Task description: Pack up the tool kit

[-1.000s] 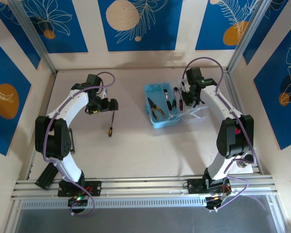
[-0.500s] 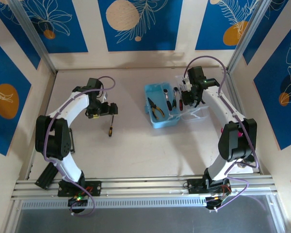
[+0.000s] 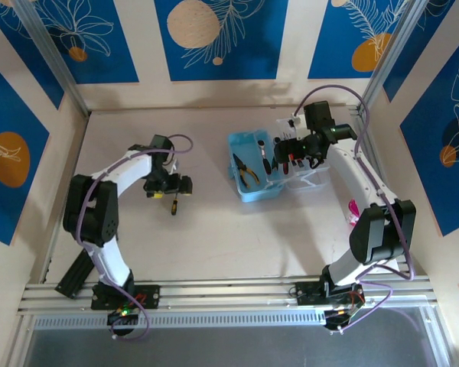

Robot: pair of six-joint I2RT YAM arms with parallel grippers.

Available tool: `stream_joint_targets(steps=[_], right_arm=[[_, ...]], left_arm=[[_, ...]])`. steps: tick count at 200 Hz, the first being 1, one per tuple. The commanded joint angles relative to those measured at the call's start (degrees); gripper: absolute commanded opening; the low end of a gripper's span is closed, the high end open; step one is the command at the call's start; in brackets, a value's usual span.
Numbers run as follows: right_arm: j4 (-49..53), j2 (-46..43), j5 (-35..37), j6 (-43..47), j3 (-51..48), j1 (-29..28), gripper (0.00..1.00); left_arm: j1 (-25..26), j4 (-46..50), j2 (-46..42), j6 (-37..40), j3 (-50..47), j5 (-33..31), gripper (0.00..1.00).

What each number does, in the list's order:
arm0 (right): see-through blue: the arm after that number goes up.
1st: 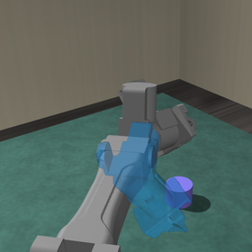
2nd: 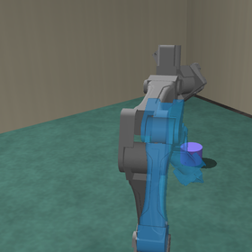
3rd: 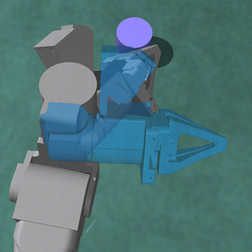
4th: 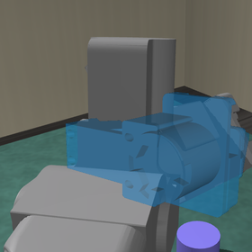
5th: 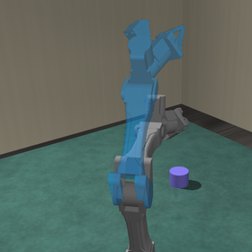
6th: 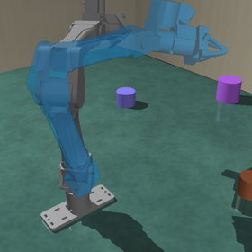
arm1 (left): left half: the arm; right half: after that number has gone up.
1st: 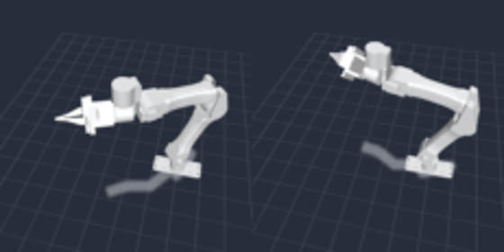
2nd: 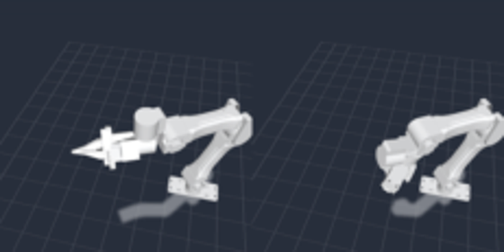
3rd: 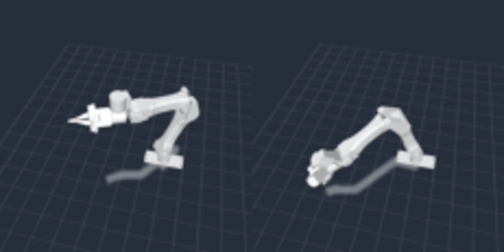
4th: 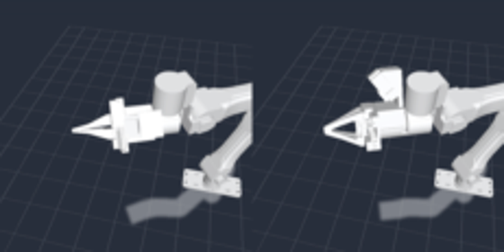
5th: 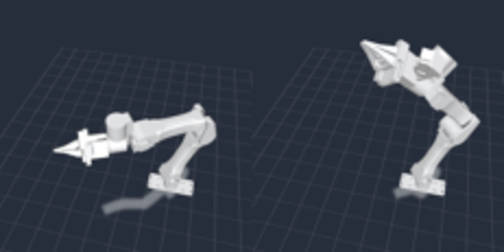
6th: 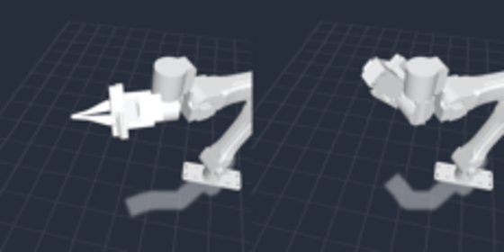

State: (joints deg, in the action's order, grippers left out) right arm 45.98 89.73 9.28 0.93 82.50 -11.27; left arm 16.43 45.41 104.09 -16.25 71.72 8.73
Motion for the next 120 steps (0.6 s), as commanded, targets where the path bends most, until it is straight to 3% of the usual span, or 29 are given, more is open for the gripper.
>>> stream_joint_targets(steps=[1,42,120], right_arm=[[0.5,-1.3,-3.9,-1.6,-1.5,-0.6,0.99],[0.9,-1.3,-4.0,-1.6,-1.3,-0.8,0.99],[1.5,-0.7,-4.2,-1.4,0.1,-1.1,0.99]], left_arm=[[0.8,0.1,2.6,-0.1,-0.7,-2.8,0.9],[1.3,0.5,6.0,0.1,-1.4,-7.4,0.65],[1.7,-0.8,6.5,0.3,-2.0,-5.5,0.14]])
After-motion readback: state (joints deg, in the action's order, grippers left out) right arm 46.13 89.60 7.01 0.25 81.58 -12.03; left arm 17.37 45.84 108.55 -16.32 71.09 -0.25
